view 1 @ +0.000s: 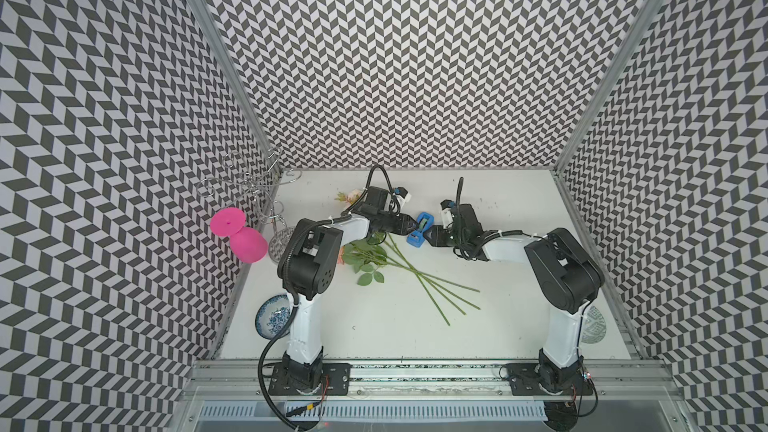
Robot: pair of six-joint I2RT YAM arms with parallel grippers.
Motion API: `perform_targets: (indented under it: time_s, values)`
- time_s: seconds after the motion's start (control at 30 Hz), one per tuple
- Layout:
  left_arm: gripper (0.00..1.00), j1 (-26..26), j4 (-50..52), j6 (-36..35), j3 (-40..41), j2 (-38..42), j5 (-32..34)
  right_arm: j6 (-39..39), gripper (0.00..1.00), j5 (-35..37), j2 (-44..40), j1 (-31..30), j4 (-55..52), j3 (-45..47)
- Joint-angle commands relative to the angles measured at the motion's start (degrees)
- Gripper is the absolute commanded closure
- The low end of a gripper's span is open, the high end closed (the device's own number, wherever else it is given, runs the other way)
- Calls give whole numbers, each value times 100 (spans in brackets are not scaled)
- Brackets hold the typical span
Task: Wrap bouquets with tape
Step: Pull the tape from the tape cutter.
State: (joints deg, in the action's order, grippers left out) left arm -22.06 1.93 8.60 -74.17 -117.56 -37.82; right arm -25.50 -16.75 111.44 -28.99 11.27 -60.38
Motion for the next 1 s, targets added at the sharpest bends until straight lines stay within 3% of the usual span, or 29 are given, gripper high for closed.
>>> perform_targets:
  time_s: [0.0, 0.27, 0.57, 0.67, 0.77, 0.83, 0.97]
  values:
    - [65, -55, 191, -233, -79, -115, -147, 158, 58, 229, 153, -91, -65, -174]
    - [71, -173, 1097, -505, -742, -457, -100, 293, 58, 581, 255, -96, -420, -263]
    - [77, -219, 1609, -432, -897, -537, 124, 292, 58, 537, 369, -83, -398, -283]
    - [77, -218, 1589, -328, -955, -505, -158, 327, 59, 559, 370, -88, -439, -325]
    - [85, -215, 1658, -216, -1059, -481, -414, 366, 59, 606, 400, -90, -488, -356]
    - [99, -195, 1741, -108, -1090, -456, -579, 405, 59, 704, 433, -94, -579, -386]
    - [100, -87, 1658, 274, -990, -233, -919, 450, 61, 818, 483, -97, -693, -410]
